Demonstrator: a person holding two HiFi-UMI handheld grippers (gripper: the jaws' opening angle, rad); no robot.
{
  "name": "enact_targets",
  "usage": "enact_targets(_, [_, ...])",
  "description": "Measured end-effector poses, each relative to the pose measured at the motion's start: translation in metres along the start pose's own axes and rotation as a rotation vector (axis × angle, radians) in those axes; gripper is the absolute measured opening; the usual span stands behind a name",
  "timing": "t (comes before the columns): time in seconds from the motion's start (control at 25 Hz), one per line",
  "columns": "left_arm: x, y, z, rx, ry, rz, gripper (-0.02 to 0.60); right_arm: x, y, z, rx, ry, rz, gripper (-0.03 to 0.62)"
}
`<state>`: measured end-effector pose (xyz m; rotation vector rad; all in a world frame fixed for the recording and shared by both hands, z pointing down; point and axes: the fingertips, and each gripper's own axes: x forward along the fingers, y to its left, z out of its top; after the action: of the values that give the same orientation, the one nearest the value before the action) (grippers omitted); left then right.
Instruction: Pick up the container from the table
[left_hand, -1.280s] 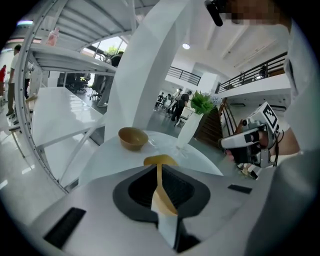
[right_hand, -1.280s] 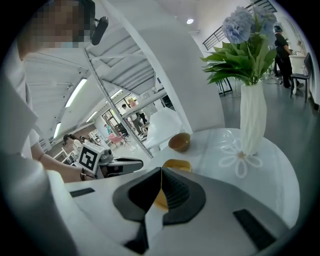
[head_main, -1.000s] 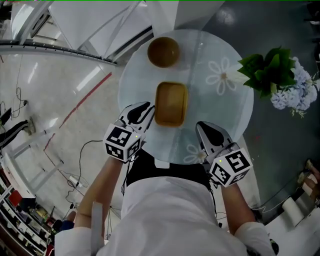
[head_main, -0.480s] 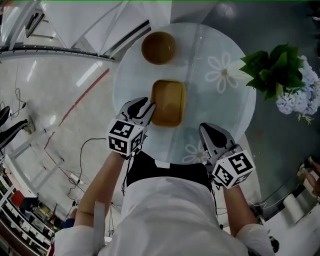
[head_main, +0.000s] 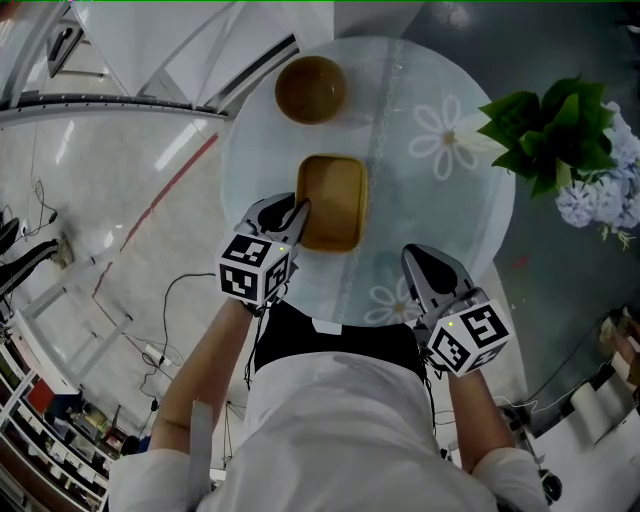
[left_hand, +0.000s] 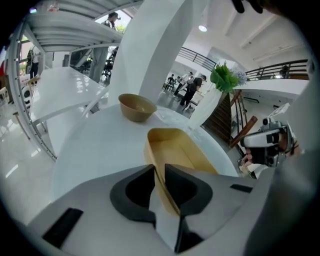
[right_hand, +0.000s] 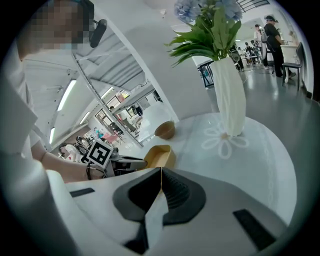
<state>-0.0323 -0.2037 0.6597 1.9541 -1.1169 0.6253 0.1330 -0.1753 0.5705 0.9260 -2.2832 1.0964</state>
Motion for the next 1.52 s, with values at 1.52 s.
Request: enact_targets(1.52, [-0.106,-0.031,0.1,0.131,-0.237,-0.002,0.031,-0.038,0.054,0.061,-0.107,-0.173,-0.019,0.023])
